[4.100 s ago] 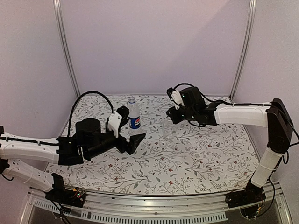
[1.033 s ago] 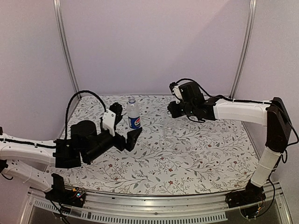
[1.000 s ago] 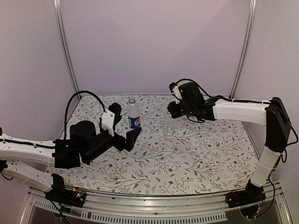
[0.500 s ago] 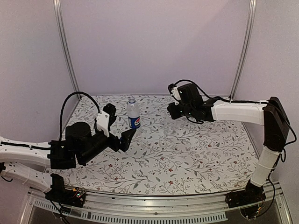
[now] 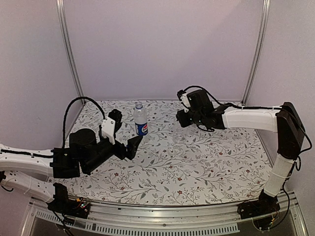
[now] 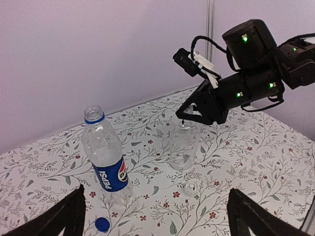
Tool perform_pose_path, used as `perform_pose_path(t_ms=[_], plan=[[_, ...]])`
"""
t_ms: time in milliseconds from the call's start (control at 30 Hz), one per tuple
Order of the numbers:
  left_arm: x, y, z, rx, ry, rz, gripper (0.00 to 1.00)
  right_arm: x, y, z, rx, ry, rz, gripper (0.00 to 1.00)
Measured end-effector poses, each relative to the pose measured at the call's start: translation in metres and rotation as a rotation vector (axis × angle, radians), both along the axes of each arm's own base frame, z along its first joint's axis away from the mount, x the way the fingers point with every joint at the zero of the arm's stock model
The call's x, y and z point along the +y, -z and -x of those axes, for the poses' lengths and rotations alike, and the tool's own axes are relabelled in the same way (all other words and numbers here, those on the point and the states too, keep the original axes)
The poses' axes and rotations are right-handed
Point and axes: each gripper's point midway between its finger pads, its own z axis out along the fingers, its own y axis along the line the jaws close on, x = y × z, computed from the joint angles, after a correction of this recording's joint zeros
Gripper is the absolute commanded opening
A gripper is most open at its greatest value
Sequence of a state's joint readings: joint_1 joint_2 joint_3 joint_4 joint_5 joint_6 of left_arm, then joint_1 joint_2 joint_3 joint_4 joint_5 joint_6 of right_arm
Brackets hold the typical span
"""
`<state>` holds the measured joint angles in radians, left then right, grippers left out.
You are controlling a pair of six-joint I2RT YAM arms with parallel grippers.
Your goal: Unscrew the bottle caps
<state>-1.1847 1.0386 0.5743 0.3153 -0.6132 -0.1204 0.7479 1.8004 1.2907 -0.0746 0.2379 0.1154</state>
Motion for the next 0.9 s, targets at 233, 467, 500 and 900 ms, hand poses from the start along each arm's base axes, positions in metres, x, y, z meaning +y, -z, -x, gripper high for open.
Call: perform_pose_path(t_ms=[233,467,500,900], plan=[[0.001,0.000,0.000,-0.001,-0.004,-0.002,1.00,-0.004,0.007,0.003,0.024,0.006,0.019,0.66],[0.001,0.002,0.000,-0.001,-0.006,-0.010,1.00,-0.005,0.010,0.007,0.046,0.002,0.022,0.94],[0.002,0.002,-0.001,0.000,-0.007,-0.012,1.00,-0.005,0.009,0.007,0.049,0.003,0.015,0.98],[0.031,0.002,-0.014,0.041,-0.077,-0.037,1.00,-0.026,-0.085,0.030,-0.069,-0.001,-0.110,0.99]])
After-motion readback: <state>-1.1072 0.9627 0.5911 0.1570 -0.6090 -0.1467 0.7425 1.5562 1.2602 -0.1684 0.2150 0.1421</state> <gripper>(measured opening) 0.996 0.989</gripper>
